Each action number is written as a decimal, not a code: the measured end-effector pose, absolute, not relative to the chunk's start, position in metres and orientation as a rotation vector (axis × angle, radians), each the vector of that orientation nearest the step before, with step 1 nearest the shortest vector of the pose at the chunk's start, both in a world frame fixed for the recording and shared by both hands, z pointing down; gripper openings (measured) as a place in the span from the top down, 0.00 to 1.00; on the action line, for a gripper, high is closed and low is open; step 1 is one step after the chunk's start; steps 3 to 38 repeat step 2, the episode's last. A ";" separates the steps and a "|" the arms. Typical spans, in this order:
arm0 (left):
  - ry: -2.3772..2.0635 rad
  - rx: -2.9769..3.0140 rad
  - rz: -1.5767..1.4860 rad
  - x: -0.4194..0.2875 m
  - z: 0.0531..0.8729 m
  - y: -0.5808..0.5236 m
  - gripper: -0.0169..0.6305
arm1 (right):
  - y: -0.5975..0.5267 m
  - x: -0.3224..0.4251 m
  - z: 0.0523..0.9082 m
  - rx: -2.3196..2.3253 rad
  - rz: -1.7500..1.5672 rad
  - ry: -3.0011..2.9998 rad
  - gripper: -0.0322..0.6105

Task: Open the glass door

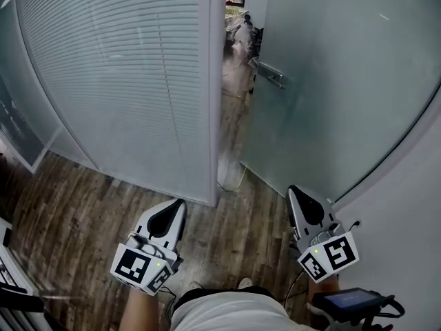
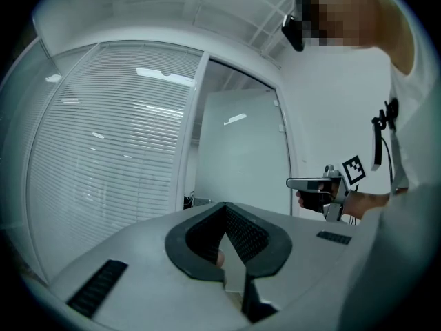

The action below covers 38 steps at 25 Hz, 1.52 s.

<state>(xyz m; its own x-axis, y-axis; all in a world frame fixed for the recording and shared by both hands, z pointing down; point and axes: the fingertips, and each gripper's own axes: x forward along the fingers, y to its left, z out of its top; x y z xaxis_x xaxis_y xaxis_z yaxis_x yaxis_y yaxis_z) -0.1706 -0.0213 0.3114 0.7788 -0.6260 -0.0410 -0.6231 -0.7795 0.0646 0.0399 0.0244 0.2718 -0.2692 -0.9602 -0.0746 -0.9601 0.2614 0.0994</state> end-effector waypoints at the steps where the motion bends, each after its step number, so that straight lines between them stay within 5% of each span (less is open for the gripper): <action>1: -1.021 2.918 -0.095 -0.168 0.308 -0.023 0.97 | 0.022 0.042 0.269 1.901 -0.195 -2.491 0.95; 38: -1.017 2.918 -0.097 -0.166 0.305 -0.026 0.98 | 0.019 0.045 0.265 1.902 -0.195 -2.488 0.95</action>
